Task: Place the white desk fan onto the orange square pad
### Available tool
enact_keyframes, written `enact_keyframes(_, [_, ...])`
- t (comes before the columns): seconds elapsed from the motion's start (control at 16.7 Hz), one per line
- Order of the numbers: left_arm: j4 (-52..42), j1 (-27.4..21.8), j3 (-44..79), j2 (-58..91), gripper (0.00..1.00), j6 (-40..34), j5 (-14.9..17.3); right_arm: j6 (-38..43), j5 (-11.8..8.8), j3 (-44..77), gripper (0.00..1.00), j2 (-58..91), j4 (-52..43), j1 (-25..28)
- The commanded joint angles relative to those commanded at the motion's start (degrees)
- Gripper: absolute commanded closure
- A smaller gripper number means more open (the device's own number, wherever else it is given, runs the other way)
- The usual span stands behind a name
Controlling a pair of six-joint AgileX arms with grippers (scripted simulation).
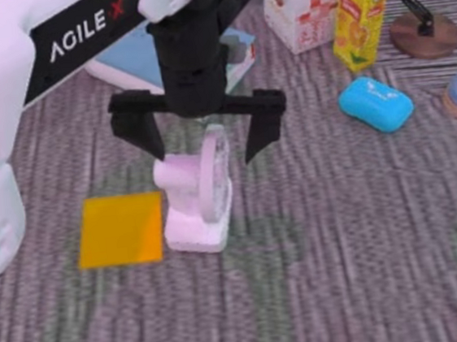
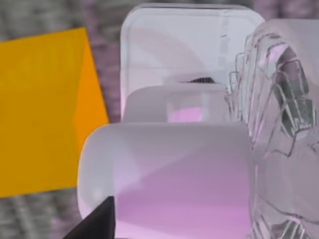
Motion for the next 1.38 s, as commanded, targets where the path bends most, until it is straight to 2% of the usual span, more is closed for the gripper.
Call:
enact_keyframes(0.24, [0.45, -0.01, -0.48, -0.08, 0.0, -0.01, 0.0, 0.0, 0.0, 0.0, 0.0, 0.0, 0.0, 0.0])
enact_keyframes(1.02, [0.45, -0.01, -0.48, -0.08, 0.98, -0.01, 0.0, 0.0, 0.0, 0.0, 0.0, 0.0, 0.0, 0.0])
enact_keyframes(1.38, [0.45, -0.01, -0.48, -0.08, 1.0, -0.01, 0.0, 0.0, 0.0, 0.0, 0.0, 0.0, 0.0, 0.0])
